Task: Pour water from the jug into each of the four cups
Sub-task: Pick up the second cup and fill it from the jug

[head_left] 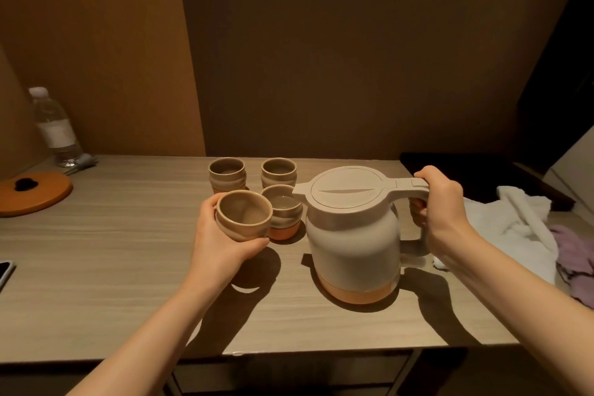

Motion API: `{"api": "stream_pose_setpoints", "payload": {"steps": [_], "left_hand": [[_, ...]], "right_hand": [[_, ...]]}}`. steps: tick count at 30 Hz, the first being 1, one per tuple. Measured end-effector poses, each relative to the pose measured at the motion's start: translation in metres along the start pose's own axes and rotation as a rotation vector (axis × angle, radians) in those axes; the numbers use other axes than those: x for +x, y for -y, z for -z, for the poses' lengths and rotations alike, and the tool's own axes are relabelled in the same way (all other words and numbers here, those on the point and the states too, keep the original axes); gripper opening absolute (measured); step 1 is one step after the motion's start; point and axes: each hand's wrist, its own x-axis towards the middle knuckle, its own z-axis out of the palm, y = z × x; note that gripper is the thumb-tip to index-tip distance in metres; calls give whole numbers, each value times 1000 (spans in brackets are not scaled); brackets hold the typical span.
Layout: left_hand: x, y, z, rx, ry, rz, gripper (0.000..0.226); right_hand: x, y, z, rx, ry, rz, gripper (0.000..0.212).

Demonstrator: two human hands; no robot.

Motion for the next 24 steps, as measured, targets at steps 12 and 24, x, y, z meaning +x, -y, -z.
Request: {"api": "stream_pose_setpoints", "payload": {"steps": [12,24], "left_hand": [[7,-4,-4,228,113,-97,102],[24,-21,0,364,158,-175,102]], "right_hand": [[-4,11,-7,-28,42,51,39],[-1,17,-14,-25,67,65,38]]}}
